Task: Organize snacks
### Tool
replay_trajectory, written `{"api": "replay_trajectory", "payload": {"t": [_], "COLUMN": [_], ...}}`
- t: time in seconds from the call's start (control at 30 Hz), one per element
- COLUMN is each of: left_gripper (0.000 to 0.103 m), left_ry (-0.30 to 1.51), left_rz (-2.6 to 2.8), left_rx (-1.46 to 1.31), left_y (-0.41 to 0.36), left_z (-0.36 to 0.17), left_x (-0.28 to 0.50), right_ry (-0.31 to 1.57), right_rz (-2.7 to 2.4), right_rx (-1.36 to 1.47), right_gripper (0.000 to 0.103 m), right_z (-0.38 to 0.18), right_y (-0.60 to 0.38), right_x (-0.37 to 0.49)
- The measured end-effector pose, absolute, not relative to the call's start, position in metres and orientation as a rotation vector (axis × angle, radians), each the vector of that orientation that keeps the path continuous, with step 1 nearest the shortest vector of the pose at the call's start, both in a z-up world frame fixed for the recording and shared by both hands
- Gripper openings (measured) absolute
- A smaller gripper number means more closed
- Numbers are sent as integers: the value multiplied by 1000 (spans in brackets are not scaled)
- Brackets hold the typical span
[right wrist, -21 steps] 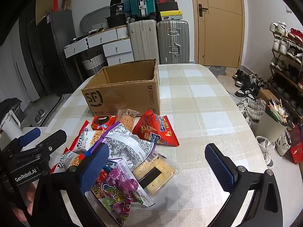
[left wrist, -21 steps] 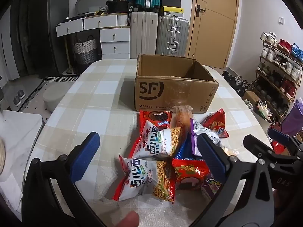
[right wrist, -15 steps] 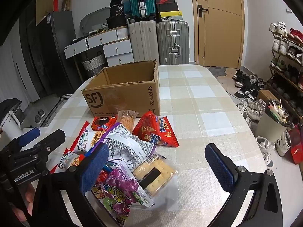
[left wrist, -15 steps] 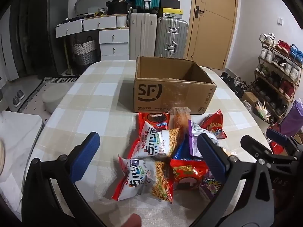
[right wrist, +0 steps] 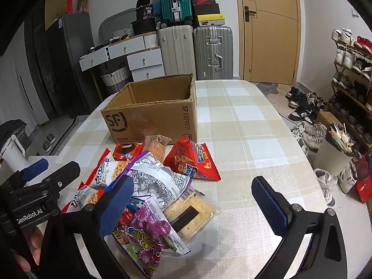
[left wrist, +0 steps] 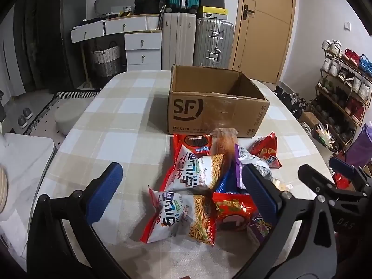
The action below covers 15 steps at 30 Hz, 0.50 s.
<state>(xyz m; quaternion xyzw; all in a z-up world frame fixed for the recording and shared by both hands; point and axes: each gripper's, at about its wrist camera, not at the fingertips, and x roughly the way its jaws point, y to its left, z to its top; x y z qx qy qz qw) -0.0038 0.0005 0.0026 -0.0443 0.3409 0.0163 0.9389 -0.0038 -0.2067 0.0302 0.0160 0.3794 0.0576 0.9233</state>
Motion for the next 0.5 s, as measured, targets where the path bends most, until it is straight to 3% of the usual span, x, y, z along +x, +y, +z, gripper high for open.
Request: {"api": "replay_trajectory", "payload": {"t": [0.5], "left_gripper": [102], "left_ry": [637], "left_rz": [87], "left_rx": [-40], "left_y": [-2], "left_z": [8], "left_x": [-13], "right_ry": [774], "right_rz": [118], "right_rx": [22], "right_gripper": [103], "right_z": [28], "right_y": [-204], "right_x": [-6]}}
